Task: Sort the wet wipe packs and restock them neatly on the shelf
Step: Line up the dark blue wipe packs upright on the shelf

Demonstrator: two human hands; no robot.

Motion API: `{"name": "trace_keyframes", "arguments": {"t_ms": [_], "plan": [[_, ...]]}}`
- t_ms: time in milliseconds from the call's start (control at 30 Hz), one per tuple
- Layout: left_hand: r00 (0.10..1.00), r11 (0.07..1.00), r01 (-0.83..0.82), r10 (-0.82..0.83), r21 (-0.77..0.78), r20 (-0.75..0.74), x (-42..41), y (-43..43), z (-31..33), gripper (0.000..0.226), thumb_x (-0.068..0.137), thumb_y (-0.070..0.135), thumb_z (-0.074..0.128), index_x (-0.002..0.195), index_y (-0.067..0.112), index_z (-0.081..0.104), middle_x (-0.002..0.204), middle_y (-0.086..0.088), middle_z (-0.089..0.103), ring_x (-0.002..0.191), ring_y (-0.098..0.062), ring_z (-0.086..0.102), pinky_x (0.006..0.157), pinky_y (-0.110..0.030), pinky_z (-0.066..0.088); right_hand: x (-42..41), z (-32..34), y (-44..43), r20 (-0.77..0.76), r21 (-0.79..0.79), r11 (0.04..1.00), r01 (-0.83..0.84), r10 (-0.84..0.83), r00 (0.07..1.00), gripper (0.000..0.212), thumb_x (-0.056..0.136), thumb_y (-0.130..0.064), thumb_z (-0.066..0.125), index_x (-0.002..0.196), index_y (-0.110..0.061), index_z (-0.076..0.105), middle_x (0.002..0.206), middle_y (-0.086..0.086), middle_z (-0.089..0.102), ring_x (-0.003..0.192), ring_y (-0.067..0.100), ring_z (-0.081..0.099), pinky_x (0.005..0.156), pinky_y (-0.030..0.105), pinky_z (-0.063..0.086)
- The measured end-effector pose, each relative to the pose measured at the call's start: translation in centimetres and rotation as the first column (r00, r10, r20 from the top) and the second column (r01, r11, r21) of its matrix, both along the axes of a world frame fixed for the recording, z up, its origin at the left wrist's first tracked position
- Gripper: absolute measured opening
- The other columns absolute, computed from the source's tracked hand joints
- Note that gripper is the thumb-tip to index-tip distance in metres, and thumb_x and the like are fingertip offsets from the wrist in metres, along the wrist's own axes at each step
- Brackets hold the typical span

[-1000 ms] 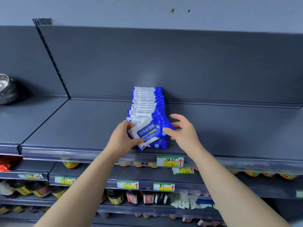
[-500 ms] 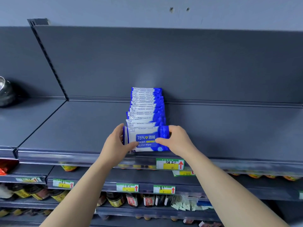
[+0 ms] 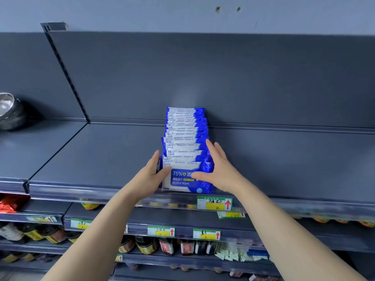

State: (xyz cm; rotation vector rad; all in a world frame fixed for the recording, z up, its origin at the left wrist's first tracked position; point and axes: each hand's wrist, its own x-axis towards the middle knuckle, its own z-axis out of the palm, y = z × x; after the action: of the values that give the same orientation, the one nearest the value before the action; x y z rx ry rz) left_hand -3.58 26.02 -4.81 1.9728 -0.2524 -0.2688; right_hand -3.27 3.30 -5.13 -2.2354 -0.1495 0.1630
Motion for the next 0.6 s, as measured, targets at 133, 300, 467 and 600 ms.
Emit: {"name": "trace_keyframes", "arguments": {"t_ms": [133, 300, 467, 600], "plan": [[0.998, 0.999, -0.010, 0.007, -0.052, -0.055, 0.0, -0.6, -0.1, 0.026, 0.102, 0.027, 0.040, 0.124, 0.041, 0.041, 0.120, 0.020, 0.062, 0.108, -0.006, 0.063, 0.088, -0.026, 0.053, 0.2, 0.4, -0.3, -0.043, -0.036, 0.995, -0.089, 0.087, 0.995, 0.104, 0.081, -0.045, 0.071, 0.152, -0.035, -0.004, 0.160, -0.016, -0.005, 0.146, 0.006, 0.010, 0.118, 0.038, 0.025], [0.976, 0.970, -0.213, 0.206, -0.122, -0.064, 1.8, -1.8, 1.0, 0.060, 0.100, 0.041, 0.039, 0.152, 0.025, 0.013, 0.142, 0.015, 0.039, 0.112, -0.005, 0.054, 0.091, -0.022, 0.042, 1.0, 1.1, -0.4, -0.038, 0.069, 0.997, 0.039, -0.037, 0.999, 0.109, 0.079, -0.050, 0.071, 0.152, -0.036, -0.008, 0.160, -0.012, -0.010, 0.147, 0.008, 0.007, 0.117, 0.036, 0.023], [0.977, 0.959, -0.200, 0.181, -0.203, -0.109, 3.0, -2.9, -0.1, 0.015, 0.102, 0.031, 0.039, 0.116, 0.032, 0.043, 0.112, 0.006, 0.066, 0.089, -0.011, 0.070, 0.086, -0.040, 0.057, 1.7, -0.1, 1.2, -0.081, 0.093, 0.995, -0.036, 0.044, 0.996, 0.107, 0.076, -0.055, 0.069, 0.152, -0.034, -0.002, 0.160, -0.014, 0.008, 0.144, 0.009, 0.022, 0.113, 0.042, 0.034], [0.958, 0.954, -0.285, 0.284, -0.089, -0.030, 4.7, -1.8, 0.7, 0.035, 0.101, 0.041, 0.036, 0.130, 0.022, 0.036, 0.116, 0.018, 0.051, 0.109, -0.009, 0.052, 0.085, -0.020, 0.043, 2.9, 1.4, 0.0, -0.012, 0.217, 0.970, 0.108, -0.108, 0.994, 0.090, 0.085, -0.049, 0.064, 0.153, -0.031, 0.008, 0.158, -0.012, 0.020, 0.141, 0.009, 0.028, 0.114, 0.033, 0.028]]}}
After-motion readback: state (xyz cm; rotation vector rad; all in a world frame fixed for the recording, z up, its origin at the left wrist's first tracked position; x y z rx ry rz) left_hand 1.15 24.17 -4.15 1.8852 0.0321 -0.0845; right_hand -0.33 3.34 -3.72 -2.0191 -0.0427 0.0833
